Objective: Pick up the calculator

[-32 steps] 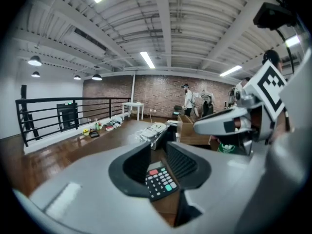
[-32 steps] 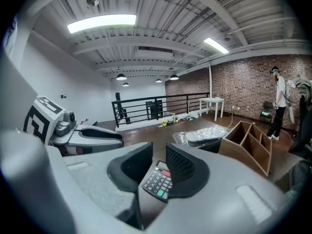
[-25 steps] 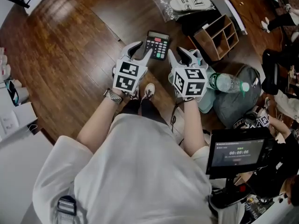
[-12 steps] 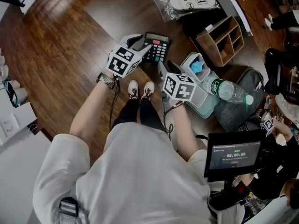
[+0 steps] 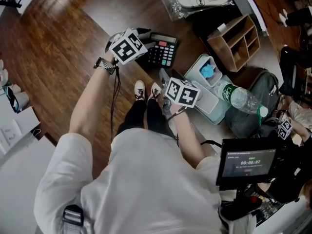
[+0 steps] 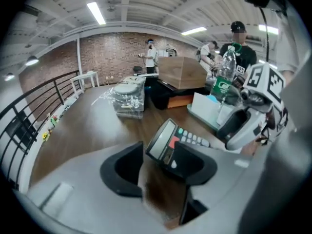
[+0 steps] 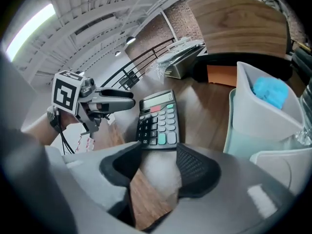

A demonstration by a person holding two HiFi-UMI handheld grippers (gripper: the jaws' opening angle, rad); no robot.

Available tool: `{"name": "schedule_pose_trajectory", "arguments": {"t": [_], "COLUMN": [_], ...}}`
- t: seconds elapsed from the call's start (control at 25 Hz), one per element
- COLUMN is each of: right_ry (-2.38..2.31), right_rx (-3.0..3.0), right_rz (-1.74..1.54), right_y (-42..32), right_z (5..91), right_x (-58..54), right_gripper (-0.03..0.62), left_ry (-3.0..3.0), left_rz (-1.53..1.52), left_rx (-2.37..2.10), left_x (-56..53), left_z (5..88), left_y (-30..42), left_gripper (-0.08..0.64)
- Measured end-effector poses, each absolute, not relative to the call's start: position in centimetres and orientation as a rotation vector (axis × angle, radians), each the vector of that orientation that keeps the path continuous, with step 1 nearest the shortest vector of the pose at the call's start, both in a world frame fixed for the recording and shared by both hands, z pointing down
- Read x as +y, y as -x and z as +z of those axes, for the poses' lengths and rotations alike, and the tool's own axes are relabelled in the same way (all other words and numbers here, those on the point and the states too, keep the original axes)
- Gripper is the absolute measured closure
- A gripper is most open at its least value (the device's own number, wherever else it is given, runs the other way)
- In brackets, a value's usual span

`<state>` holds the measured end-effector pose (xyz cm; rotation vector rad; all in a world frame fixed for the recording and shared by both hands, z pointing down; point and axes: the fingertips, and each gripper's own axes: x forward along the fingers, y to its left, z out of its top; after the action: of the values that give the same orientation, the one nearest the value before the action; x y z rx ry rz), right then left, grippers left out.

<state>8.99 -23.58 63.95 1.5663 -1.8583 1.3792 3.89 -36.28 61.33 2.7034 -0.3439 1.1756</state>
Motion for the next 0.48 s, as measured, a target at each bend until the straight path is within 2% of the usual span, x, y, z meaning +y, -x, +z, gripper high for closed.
{"name": "schedule_pose_trajectory", "arguments": {"t": [0.28,0.48], "right_ry": [-1.554,-1.543], "right_rx": [-1.797,-1.800], "right_rz": [1.600,1.689], "right_y": [-7.6,-6.2], "right_z": [65.5,65.7], "right_x": [-22.9,-23.1], "right_gripper": [0.379,0.379], "left_ry": [-2.645,-2.488], "left_rz": [1.532,1.664], "left_rx": [0.000,0.375], "left_x": [-39.4,-38.2], "left_z": [62.7,63.7], "left_y": [-5.9,-7.1], "left_gripper": [0.325,0.325]}}
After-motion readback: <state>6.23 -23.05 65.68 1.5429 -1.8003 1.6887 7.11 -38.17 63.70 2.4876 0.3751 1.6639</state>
